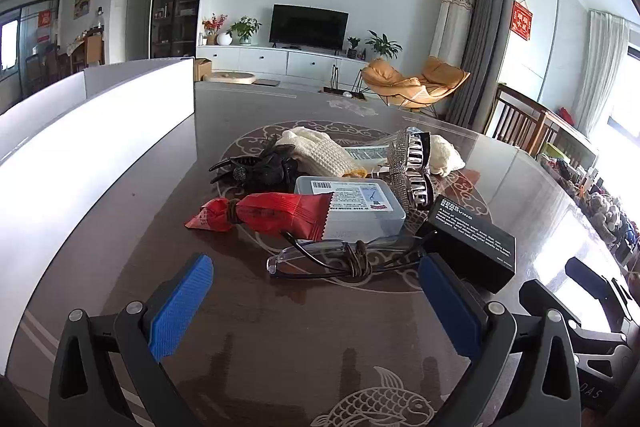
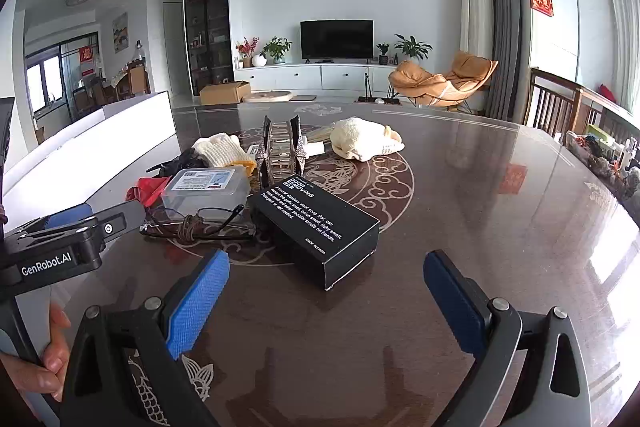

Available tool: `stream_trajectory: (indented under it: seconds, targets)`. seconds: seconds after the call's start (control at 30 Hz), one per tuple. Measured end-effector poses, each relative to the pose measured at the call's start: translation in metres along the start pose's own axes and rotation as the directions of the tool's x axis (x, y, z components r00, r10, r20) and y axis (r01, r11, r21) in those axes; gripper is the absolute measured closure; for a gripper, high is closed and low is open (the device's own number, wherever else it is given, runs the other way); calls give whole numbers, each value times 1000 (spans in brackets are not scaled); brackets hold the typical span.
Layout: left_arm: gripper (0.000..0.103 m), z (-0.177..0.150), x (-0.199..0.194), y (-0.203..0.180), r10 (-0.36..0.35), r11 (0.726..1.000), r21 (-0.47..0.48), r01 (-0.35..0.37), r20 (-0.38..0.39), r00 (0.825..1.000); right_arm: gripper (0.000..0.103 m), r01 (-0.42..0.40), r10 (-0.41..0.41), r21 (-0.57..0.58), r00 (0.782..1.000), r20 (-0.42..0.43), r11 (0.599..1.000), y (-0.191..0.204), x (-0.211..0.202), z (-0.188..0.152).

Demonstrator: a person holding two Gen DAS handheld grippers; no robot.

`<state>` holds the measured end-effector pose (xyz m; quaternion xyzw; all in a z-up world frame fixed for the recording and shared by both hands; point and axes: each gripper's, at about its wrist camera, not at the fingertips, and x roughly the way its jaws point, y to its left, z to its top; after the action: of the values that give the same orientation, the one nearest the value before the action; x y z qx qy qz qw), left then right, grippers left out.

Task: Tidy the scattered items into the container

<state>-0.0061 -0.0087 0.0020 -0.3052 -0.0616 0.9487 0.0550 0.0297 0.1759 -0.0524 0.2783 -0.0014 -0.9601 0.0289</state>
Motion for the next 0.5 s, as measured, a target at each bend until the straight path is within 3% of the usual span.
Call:
stream_trajectory:
  seconds: [0.5]
  targets:
    - [0, 0, 0, 1, -25, 1000, -8, 25, -12, 1000, 5, -2, 2, -6, 1000, -9, 1000, 2, 2, 1]
